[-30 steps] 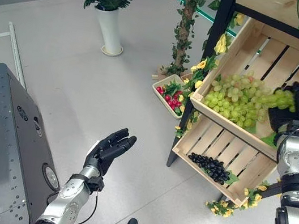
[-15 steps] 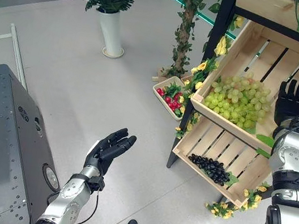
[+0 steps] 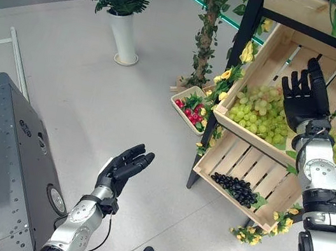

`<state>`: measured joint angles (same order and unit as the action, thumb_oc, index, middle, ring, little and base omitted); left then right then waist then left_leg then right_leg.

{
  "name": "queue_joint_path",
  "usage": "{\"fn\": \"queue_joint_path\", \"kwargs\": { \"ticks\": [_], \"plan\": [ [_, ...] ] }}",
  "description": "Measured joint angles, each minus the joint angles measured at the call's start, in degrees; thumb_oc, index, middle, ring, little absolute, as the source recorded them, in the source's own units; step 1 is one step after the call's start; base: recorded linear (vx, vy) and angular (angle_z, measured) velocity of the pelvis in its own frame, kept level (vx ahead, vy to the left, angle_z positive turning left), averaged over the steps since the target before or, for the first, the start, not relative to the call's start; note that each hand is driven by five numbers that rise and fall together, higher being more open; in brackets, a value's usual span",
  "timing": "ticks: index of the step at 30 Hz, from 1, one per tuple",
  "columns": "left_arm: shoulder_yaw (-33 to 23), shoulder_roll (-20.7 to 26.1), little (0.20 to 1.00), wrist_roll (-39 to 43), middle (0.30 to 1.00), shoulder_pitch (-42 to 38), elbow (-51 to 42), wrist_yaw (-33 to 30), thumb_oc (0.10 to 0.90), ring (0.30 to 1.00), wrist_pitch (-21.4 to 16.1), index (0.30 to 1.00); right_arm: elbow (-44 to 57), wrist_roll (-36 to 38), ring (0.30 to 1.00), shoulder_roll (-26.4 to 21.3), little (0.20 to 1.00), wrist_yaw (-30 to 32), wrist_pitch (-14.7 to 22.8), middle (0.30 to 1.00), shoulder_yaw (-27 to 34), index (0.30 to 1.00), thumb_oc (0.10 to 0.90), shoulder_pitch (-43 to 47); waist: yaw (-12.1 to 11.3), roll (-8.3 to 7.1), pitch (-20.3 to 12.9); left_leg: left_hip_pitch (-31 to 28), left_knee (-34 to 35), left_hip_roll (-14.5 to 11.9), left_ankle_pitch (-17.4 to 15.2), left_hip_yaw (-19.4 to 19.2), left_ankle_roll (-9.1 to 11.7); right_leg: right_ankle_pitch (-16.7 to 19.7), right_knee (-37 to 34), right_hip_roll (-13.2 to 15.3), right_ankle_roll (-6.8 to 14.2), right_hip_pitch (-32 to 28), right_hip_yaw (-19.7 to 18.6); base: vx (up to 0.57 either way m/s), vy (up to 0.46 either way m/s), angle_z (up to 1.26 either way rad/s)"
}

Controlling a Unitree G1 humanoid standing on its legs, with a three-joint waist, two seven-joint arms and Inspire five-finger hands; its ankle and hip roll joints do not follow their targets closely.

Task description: Pick up the fruits from the basket on one side to the basket on the other side

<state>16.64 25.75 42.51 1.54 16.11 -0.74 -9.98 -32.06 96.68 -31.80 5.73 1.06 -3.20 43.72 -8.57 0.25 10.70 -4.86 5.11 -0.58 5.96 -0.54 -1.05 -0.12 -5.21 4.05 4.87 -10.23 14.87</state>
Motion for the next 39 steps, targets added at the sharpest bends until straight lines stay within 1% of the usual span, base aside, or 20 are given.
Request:
{"fn": "queue_joint_path", "kwargs": {
  "ticks": [3, 5, 6, 7, 8, 11, 14, 16, 20, 21, 23, 24, 25, 28, 31, 34, 35, 36, 37, 39],
  "plan": [
    [0.10, -0.15, 0.900, -0.02, 0.900, 0.00, 0.00, 0.00, 0.800, 0.900, 0.00, 0.900, 1.84, -5.29, 0.900, -0.09, 0.900, -0.41, -3.31, 0.900, -2.40, 0.900, 0.800, -0.01, 0.23, -0.43, -0.25, 0.01, 0.00, -0.06, -0.01, -0.10, 0.01, 0.00, 0.00, -0.04, 0.00, 0.05, -0.04, 0.00, 0.000, 0.00],
    [0.10, -0.20, 0.900, -0.14, 0.900, 0.04, 0.00, 0.00, 0.800, 0.900, -0.01, 0.900, 4.64, -12.69, 0.900, -0.18, 0.900, -1.76, -5.73, 0.900, -5.80, 0.900, 0.800, -0.06, 0.82, -0.84, -0.43, 0.09, 0.00, -0.07, -0.02, -0.20, 0.02, 0.00, 0.00, -0.05, 0.00, 0.19, -0.12, 0.00, 0.000, 0.00],
    [0.10, -0.19, 0.900, -0.19, 0.900, 0.03, 0.00, -0.02, 0.800, 0.900, -0.01, 0.900, 5.54, -15.87, 0.900, -0.18, 0.900, -2.58, -6.12, 0.900, -6.81, 0.900, 0.800, -0.11, 1.03, -0.95, -0.50, 0.13, 0.00, -0.08, -0.02, -0.24, 0.01, 0.00, 0.00, -0.05, 0.00, 0.24, -0.15, 0.00, 0.000, 0.00],
    [0.09, -0.20, 0.900, -0.26, 0.900, 0.02, 0.00, -0.15, 0.800, 0.900, -0.01, 0.900, 7.69, -22.35, 0.900, -0.25, 0.900, -3.36, -6.53, 0.900, -8.37, 0.900, 0.800, -0.44, 1.26, -1.16, -0.60, 0.17, 0.00, -0.08, -0.03, -0.32, 0.00, 0.00, 0.00, -0.04, 0.00, 0.32, -0.19, 0.00, 0.000, 0.00],
    [0.09, -0.22, 0.900, -0.41, 0.900, 0.02, 0.00, -0.42, 0.800, 0.900, -0.01, 0.900, 8.70, -25.60, 0.900, -0.36, 0.900, -3.63, -6.56, 0.900, -9.17, 0.900, 0.800, -0.57, 1.34, -1.25, -0.63, 0.17, 0.00, -0.08, -0.04, -0.45, -0.01, 0.00, 0.00, -0.03, 0.00, 0.37, -0.26, -0.01, -0.023, -0.04],
    [0.06, -0.46, 0.900, -1.89, 0.900, 0.00, -0.05, -2.15, 0.800, 0.900, -0.01, 0.900, 13.58, -39.87, 0.900, -0.73, 0.900, -4.76, -6.54, 0.900, -11.26, 0.900, 0.800, -2.35, 1.48, -1.56, -0.75, 0.22, 0.00, -0.10, -0.08, -1.20, -0.06, 0.05, 0.00, 0.03, 0.07, 0.63, -0.63, -0.01, -0.026, -0.07],
    [0.05, -0.55, 0.900, -2.46, 0.900, 0.06, -0.43, -3.31, 0.800, 0.900, -0.01, 0.900, 18.10, -47.95, 0.900, -0.90, 0.900, -4.63, -6.12, 0.900, -11.23, 0.900, 0.800, -5.88, 1.52, -1.62, -0.77, 0.23, 0.00, -0.09, -0.10, -1.27, -0.09, 0.05, 0.00, 0.04, 0.08, 0.67, -0.71, 0.00, 0.000, 0.00],
    [-0.08, -0.97, 0.900, -2.49, 0.900, 0.05, -0.47, -4.24, 0.800, 0.900, -0.01, 0.900, 21.75, -55.04, 0.900, -0.85, 0.900, -4.44, -5.38, 0.900, -11.33, 0.900, 0.800, -9.74, 1.70, -1.63, -0.77, 0.23, 0.00, -0.10, -0.12, -1.38, -0.11, 0.05, 0.00, 0.04, 0.08, 0.72, -0.83, 0.00, 0.000, 0.00],
    [-0.24, -1.93, 0.900, -2.51, 0.900, 0.14, -0.54, -5.97, 0.800, 0.900, -0.01, 0.900, 26.56, -66.85, 0.900, -0.73, 0.900, -1.63, -2.30, 0.900, -11.86, 0.900, 0.800, -16.41, 2.45, -1.63, -0.76, 0.35, 0.01, -0.10, -0.18, -1.48, -0.19, 0.10, 0.00, 0.03, 0.11, 0.99, -1.57, -0.02, -0.011, -0.03],
    [-0.29, -2.01, 0.900, -2.53, 0.900, 0.15, -0.57, -6.16, 0.800, 0.900, -0.01, 0.900, 27.17, -67.68, 0.900, -0.72, 0.900, -1.31, -2.05, 0.900, -11.86, 0.900, 0.800, -17.15, 2.73, -1.63, -0.76, 0.39, 0.01, -0.10, -0.18, -1.49, -0.19, 0.11, 0.00, 0.04, 0.13, 1.08, -1.60, -0.03, -0.016, -0.05],
    [-1.14, -2.55, 0.900, -3.78, 0.900, 0.80, -2.02, -6.48, 0.800, 0.900, -0.01, 0.900, 30.72, -71.97, 0.900, -0.66, 0.900, -0.08, 1.69, 0.900, -11.62, 0.900, 0.800, -22.21, 3.37, -1.63, -0.76, 0.59, 0.02, -0.11, -0.21, -1.81, -0.23, 0.14, 0.00, 0.08, 0.17, 1.46, -1.76, -0.03, -0.020, -0.07],
    [-1.45, -2.77, 0.900, -4.22, 0.900, 0.84, -2.45, -6.67, 0.800, 0.900, -0.01, 0.900, 32.05, -72.47, 0.900, -0.63, 0.900, -0.15, 2.80, 0.900, -11.48, 0.900, 0.800, -24.24, 3.60, -1.63, -0.76, 0.67, 0.02, -0.13, -0.22, -1.84, -0.24, 0.14, 0.00, 0.08, 0.17, 1.53, -1.76, -0.03, -0.029, -0.05],
    [-1.95, -2.93, 0.900, -4.70, 0.900, 0.85, -2.76, -6.90, 0.800, 0.900, -0.02, 0.900, 33.44, -73.58, 0.900, -0.53, 0.900, -1.04, 3.77, 0.900, -11.65, 0.900, 0.800, -26.66, 4.09, -1.63, -0.76, 0.74, 0.03, -0.14, -0.23, -1.85, -0.25, 0.14, 0.00, 0.08, 0.18, 1.61, -1.75, 0.00, 0.000, 0.00],
    [-2.78, -3.07, 0.900, -5.48, 0.900, 0.79, -2.83, -7.30, 0.800, 0.900, -0.02, 0.900, 34.07, -73.75, 0.900, -0.57, 0.900, -5.09, 4.45, 0.900, -12.04, 0.900, 0.800, -29.94, 4.95, -1.63, -0.76, 0.71, 0.04, -0.25, -0.30, -2.10, -0.20, 0.14, 0.00, 0.03, 0.19, 1.67, -1.79, -0.01, -0.044, -0.05],
    [-4.11, -3.64, 0.900, -5.88, 0.900, 0.85, -3.15, -7.84, 0.800, 0.900, -0.02, 0.900, 34.16, -73.63, 0.900, -0.76, 0.900, -7.93, 6.01, 0.900, -12.39, 0.900, 0.800, -31.23, 5.08, -1.61, -0.77, 0.67, 0.03, -0.31, -0.32, -2.11, -0.17, 0.14, -0.01, -0.01, 0.19, 1.67, -1.79, 0.00, -0.043, 0.00],
    [-5.72, -4.44, 0.900, -6.25, 0.900, 1.00, -3.92, -9.25, 0.800, 0.900, -0.44, 0.900, 35.10, -72.27, 0.900, -0.08, 0.900, -13.26, 6.83, 0.900, -13.29, 0.900, 0.800, -33.53, 4.79, -1.61, -0.76, 0.67, 0.03, -0.30, -0.36, -2.10, -0.14, 0.11, -0.09, 0.00, 0.16, 1.67, -1.76, -0.01, -0.039, 0.00],
    [-6.13, -4.79, 0.900, -6.29, 0.900, 1.00, -4.16, -10.50, 0.800, 0.900, -0.96, 0.900, 35.15, -70.85, 0.900, 0.64, 0.900, -16.79, 6.85, 0.900, -14.25, 0.900, 0.800, -34.67, 4.63, -1.60, -0.76, 0.70, 0.03, -0.29, -0.38, -2.08, -0.13, 0.10, -0.19, 0.00, 0.15, 1.68, -1.75, -0.01, -0.037, 0.01],
    [-6.19, -4.80, 0.900, -6.31, 0.900, 1.01, -4.34, -11.00, 0.800, 0.900, -1.08, 0.900, 35.14, -70.69, 0.900, 0.92, 0.900, -18.41, 6.85, 0.900, -15.21, 0.900, 0.800, -35.09, 4.52, -1.60, -0.76, 0.74, 0.03, -0.29, -0.39, -2.04, -0.13, 0.09, -0.19, 0.00, 0.15, 1.68, -1.72, -0.02, -0.064, 0.03],
    [-6.28, -4.95, 0.900, -6.43, 0.900, 1.01, -4.46, -11.86, 0.800, 0.900, -1.46, 0.900, 35.13, -68.94, 0.900, 1.18, 0.900, -21.10, 6.87, 0.900, -16.95, 0.900, 0.800, -35.77, 4.40, -1.60, -0.76, 0.80, 0.03, -0.29, -0.39, -1.93, -0.12, 0.08, -0.20, 0.00, 0.14, 1.66, -1.60, -0.01, -0.044, 0.04],
    [-6.33, -5.55, 0.900, -6.94, 0.900, 1.07, -4.46, -13.21, 0.800, 0.900, -2.24, 0.900, 35.13, -68.56, 0.900, 1.24, 0.900, -25.05, 6.86, 0.900, -20.17, 0.900, 0.800, -36.47, 4.24, -1.60, -0.76, 0.91, 0.02, -0.25, -0.37, -1.63, -0.11, 0.08, -0.20, -0.01, 0.14, 1.66, -1.41, 0.00, -0.058, 0.07]
  ]
}}
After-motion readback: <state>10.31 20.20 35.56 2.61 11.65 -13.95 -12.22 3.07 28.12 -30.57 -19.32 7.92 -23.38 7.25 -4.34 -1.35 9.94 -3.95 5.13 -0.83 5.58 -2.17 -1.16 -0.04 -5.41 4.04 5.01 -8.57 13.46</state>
